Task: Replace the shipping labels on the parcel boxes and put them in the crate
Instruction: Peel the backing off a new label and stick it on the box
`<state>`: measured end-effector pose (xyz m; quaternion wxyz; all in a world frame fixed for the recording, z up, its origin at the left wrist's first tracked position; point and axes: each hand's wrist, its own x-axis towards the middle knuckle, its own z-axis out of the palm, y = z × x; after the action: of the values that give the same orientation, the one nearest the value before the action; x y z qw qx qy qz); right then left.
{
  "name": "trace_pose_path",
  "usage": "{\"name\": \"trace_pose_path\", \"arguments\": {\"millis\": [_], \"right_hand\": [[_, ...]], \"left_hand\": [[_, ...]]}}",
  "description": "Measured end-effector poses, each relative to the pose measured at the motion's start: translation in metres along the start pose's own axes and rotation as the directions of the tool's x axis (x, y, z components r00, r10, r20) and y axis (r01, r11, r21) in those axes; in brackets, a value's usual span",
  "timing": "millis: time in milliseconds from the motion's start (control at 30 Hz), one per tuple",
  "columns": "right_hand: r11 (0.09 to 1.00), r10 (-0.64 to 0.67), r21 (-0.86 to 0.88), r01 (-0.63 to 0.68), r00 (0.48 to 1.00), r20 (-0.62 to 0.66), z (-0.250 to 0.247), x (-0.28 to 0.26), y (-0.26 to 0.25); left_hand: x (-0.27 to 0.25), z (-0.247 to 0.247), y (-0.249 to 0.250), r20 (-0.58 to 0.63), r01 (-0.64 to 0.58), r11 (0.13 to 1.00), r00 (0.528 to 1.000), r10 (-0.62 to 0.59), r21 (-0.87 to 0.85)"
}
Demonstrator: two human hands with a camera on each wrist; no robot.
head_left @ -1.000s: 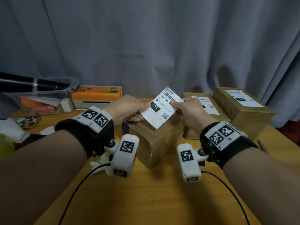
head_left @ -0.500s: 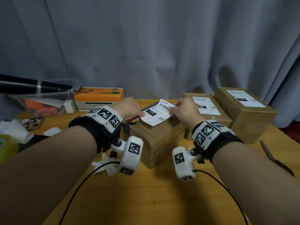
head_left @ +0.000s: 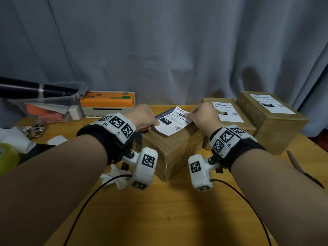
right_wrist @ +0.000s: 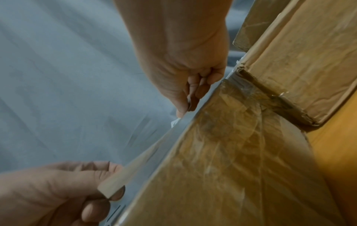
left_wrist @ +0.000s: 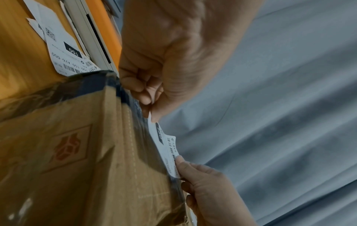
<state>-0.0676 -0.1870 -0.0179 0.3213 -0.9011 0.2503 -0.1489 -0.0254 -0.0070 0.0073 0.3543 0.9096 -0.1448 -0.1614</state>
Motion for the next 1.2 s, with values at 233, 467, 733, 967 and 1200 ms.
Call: {"name": "trace_pose_path", "arguments": {"millis": [233, 467, 733, 967, 1200], "right_hand": [[0.999, -0.018, -0.045, 0.017, 1.000, -0.010, 0.004, 0.005, 0.002], [0.983, -0.067, -0.172, 0.059, 0.997, -0.044, 0.009, 0.007, 0.006], [0.727, -0.409, -0.181, 0.662, 0.629, 0.661, 0.024, -0.020, -0.001], [0.706, -0.210, -0.453, 0.544, 0.773, 0.599, 0.004, 0.007, 0.008], [0.694, -0.304, -0.332, 0.639, 0.678, 0.670, 0.012, -0.005, 0.003]], "left_hand": [[0.002, 0.000, -0.001, 0.001, 0.001, 1.000, 1.000, -0.001, 0.022], [0.004, 0.003, -0.005, 0.008, -0.005, 1.000, 1.000, 0.004, 0.012], [0.004, 0.005, -0.004, 0.001, -0.017, 0.998, 1.000, 0.017, 0.055], [-0.001, 0.002, -0.002, 0.002, -0.037, 0.987, 0.999, 0.037, 0.157], [0.000, 0.003, -0.006, -0.017, -0.035, 0.995, 0.999, 0.037, 0.098]]}}
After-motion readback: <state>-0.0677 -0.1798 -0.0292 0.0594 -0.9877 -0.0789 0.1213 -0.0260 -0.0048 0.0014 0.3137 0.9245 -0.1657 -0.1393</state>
